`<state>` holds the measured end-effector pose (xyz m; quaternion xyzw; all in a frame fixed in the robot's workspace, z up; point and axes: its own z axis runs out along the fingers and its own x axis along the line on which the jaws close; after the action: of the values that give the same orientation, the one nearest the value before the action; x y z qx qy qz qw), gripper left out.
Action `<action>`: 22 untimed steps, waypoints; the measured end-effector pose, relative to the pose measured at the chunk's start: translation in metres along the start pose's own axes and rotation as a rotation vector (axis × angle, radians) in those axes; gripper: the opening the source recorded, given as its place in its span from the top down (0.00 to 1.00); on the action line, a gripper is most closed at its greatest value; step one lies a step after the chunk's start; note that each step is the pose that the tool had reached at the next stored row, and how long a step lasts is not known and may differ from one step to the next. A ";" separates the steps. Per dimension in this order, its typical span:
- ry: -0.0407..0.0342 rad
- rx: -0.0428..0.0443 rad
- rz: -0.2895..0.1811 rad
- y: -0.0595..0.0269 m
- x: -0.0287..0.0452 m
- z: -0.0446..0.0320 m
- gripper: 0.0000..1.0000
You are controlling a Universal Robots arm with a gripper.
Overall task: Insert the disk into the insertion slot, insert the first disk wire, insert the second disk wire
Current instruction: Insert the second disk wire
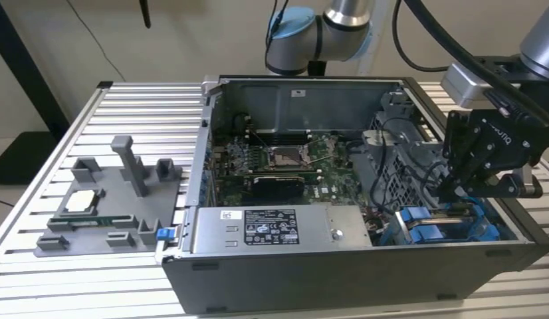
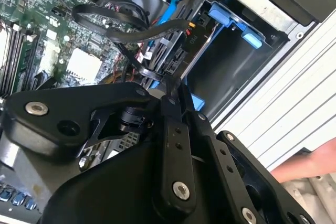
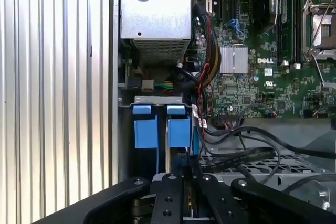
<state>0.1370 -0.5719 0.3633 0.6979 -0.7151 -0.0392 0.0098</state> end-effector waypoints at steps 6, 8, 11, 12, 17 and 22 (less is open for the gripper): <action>-0.0004 0.0000 0.000 -0.0001 0.0000 0.0011 1.00; -0.0002 0.0000 0.000 -0.0002 0.0002 0.0020 1.00; -0.0001 0.0000 0.000 -0.0004 0.0005 0.0038 1.00; 0.0001 0.0000 0.000 -0.0004 0.0005 0.0040 1.00; -0.0001 0.0000 0.000 -0.0004 0.0006 0.0042 1.00; -0.0008 -0.0001 0.000 -0.0005 0.0008 0.0060 1.00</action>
<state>0.1371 -0.5724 0.3573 0.6979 -0.7151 -0.0395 0.0096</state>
